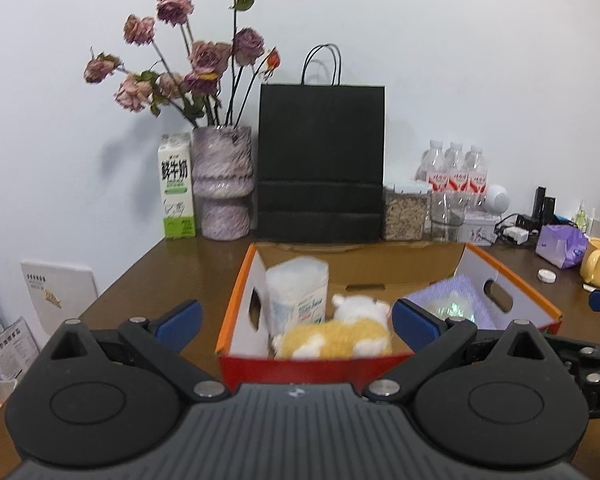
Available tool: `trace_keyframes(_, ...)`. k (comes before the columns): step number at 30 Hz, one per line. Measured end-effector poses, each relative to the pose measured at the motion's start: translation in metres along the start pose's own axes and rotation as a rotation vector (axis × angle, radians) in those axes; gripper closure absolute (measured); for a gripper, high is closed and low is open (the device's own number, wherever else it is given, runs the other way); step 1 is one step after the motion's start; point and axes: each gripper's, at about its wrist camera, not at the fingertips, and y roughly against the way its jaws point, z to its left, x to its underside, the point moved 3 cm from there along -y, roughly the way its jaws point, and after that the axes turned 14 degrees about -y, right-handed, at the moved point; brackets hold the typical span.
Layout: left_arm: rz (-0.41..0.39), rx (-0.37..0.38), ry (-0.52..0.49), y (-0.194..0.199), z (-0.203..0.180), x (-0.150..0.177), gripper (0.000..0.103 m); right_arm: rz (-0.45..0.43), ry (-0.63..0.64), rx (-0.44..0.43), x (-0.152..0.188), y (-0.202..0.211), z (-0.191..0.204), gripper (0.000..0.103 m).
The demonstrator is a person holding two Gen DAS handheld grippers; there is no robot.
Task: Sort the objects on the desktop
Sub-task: 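Withdraw both tools from the box toward the white caps and navy pouch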
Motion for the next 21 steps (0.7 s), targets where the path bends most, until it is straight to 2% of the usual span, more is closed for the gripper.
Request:
trace_keyframes(8, 0.053, 0.009, -0.019, 0.018, 0.001, 0.031, 0.0, 0.053, 0.008, 0.011, 0.03, 0.015, -0.007, 0.0)
trace_keyframes(16, 0.113, 0.048, -0.022, 0.034, -0.008, 0.064, 0.0, 0.112, -0.01, 0.025, 0.06, 0.028, -0.016, 0.0)
trace_keyframes(21, 0.144, 0.049, -0.017, 0.043, -0.008, 0.078, 0.0, 0.147, -0.012, 0.005, 0.072, 0.038, -0.006, 0.0)
